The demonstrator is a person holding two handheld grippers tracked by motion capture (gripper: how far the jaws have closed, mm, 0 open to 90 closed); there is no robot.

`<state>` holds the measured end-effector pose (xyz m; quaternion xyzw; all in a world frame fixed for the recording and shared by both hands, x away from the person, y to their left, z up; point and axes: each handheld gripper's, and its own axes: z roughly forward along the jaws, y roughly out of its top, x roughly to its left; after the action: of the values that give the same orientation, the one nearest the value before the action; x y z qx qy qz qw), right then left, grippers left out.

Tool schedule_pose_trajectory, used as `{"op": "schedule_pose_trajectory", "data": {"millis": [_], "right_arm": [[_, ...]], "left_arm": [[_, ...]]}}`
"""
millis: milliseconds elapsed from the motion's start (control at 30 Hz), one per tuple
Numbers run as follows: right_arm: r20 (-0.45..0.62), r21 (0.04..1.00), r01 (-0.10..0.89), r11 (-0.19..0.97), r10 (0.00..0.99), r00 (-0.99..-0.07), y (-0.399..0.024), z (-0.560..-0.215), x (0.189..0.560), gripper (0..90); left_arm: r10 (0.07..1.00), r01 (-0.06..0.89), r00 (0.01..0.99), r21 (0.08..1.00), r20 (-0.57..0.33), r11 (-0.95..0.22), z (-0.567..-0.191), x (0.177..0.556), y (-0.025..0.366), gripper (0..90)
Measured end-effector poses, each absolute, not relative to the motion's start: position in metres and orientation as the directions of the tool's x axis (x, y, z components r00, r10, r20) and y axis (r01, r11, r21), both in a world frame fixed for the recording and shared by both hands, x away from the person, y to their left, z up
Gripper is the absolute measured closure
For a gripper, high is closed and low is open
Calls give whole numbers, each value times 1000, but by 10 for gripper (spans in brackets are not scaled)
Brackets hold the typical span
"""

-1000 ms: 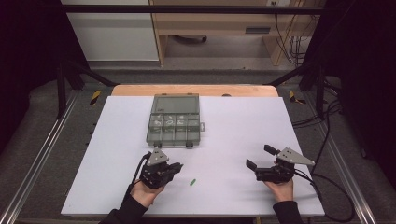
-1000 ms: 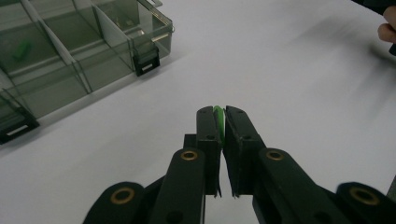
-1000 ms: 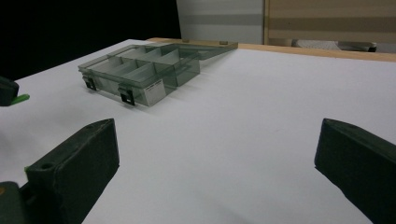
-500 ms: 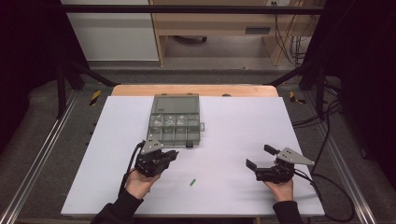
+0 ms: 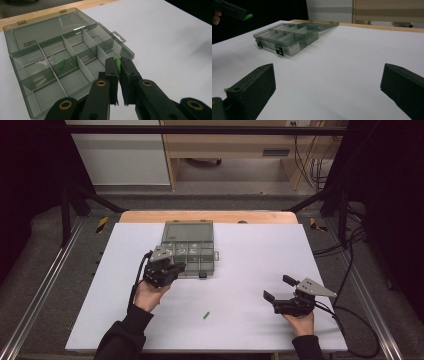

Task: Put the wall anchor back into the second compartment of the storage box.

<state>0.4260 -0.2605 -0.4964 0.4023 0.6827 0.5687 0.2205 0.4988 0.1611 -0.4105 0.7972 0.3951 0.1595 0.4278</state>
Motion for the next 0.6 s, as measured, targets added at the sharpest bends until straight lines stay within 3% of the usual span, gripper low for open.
{"op": "schedule_pose_trajectory", "data": {"millis": [600], "right_arm": [[159,952,306,32,799,-579,-260,-497,426,2]], "left_arm": [[804,521,587,804,-93,-287,-407,563,161,844]]}}
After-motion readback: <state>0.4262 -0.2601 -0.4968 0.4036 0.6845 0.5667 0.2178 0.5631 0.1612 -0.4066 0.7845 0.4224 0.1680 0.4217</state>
